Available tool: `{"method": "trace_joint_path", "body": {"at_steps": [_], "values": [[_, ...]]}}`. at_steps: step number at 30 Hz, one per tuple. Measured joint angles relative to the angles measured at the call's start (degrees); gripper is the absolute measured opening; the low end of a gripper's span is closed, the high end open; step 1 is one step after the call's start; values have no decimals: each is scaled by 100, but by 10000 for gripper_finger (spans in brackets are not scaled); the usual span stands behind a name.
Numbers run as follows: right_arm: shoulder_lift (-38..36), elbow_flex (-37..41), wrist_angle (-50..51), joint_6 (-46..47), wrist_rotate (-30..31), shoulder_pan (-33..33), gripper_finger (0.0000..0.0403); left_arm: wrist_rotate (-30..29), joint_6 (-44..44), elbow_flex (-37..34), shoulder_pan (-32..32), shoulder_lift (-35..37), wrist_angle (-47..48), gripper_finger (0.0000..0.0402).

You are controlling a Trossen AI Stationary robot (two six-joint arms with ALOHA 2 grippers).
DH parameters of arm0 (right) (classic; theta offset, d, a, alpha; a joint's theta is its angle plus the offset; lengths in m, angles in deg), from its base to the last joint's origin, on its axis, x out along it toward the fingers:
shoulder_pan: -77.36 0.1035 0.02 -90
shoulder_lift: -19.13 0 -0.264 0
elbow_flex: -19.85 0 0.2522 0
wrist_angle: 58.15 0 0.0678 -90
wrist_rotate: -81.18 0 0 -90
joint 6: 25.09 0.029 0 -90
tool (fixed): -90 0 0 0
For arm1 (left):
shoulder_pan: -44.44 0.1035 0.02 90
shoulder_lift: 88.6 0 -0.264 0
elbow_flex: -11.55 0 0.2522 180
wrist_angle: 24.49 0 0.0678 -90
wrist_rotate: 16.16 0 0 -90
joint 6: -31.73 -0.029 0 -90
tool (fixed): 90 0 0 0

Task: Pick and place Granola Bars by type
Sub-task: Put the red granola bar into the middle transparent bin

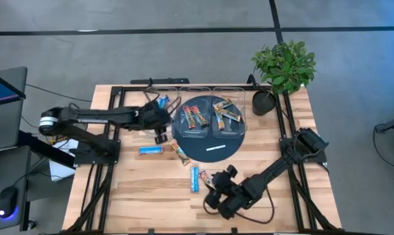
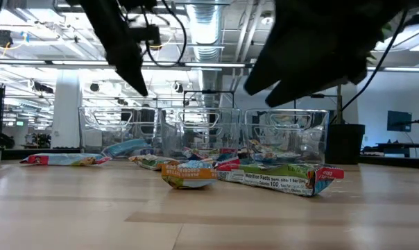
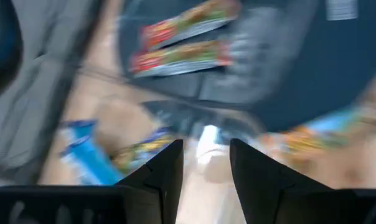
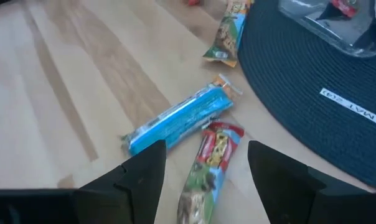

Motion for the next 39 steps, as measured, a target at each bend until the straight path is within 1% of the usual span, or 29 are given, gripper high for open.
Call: {"method": "trace_joint_path", "body": {"at_steps": [4, 7, 9, 16, 20, 26, 33, 39], "values": [[275, 8, -62, -188, -230, -132, 221, 627, 63, 0, -577, 425, 334, 127], [531, -4, -146, -440, -688, -230, 221, 736, 202, 0, -1068, 666, 584, 128], [667, -9, -146, -447, -825, -319, 221, 647, 319, 0, -1389, 768, 598, 128], [657, -18, -163, -412, -832, -528, 221, -27, 704, 4, -2307, 936, 465, 128], [662, -16, -142, -410, -1149, -578, 221, -318, 952, 4, -2698, 915, 447, 128], [736, -20, -164, -410, -1252, -598, 221, -617, 1217, 0, -3200, 901, 438, 128], [708, -287, 169, -543, -1079, -543, 221, -955, 1361, 0, -3666, 901, 402, 128], [730, -285, 194, -450, -1296, -601, 221, -1167, 1566, 0, -3901, 901, 404, 128]]}}
